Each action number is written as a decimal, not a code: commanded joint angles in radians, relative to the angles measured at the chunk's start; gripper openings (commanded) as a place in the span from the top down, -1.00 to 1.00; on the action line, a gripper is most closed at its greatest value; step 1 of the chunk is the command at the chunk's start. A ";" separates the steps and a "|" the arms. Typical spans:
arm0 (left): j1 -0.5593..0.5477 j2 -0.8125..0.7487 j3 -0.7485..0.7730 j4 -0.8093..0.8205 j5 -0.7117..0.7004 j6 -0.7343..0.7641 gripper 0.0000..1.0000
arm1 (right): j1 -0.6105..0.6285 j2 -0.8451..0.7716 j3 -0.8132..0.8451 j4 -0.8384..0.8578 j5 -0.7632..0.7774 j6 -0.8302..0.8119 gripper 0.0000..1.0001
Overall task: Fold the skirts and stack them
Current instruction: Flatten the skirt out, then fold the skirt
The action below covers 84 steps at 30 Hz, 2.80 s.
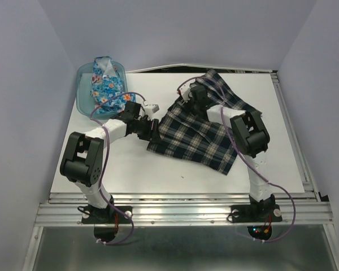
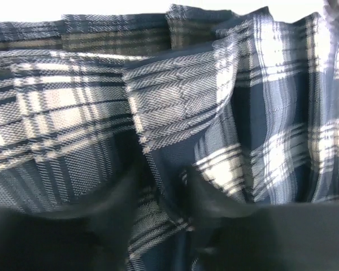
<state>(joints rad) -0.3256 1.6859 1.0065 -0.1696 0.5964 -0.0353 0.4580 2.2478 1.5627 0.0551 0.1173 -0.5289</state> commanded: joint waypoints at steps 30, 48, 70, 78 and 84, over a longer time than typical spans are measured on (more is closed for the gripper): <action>-0.001 -0.379 -0.119 0.002 -0.116 0.592 -0.48 | 0.197 -0.927 -0.685 -0.980 -0.223 0.046 -0.26; -0.001 -0.390 -0.138 0.015 -0.126 0.683 -0.47 | 0.314 -0.708 -0.765 -0.795 0.122 0.182 0.07; -0.004 -0.371 -0.105 -0.074 -0.069 0.808 -0.47 | 0.324 -0.734 -0.880 -0.654 0.186 0.099 -0.01; -0.122 -0.476 -0.311 -0.055 -0.128 1.160 -0.49 | 0.324 -0.708 -0.925 -0.589 0.190 0.107 0.56; -0.214 -0.457 -0.396 0.123 -0.181 1.221 -0.48 | 0.324 -0.778 -0.891 -0.618 0.142 0.078 0.99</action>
<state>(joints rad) -0.5190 1.2236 0.6197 -0.1703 0.4496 1.0962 0.7856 1.4895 0.6830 -0.6605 0.4133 -0.4580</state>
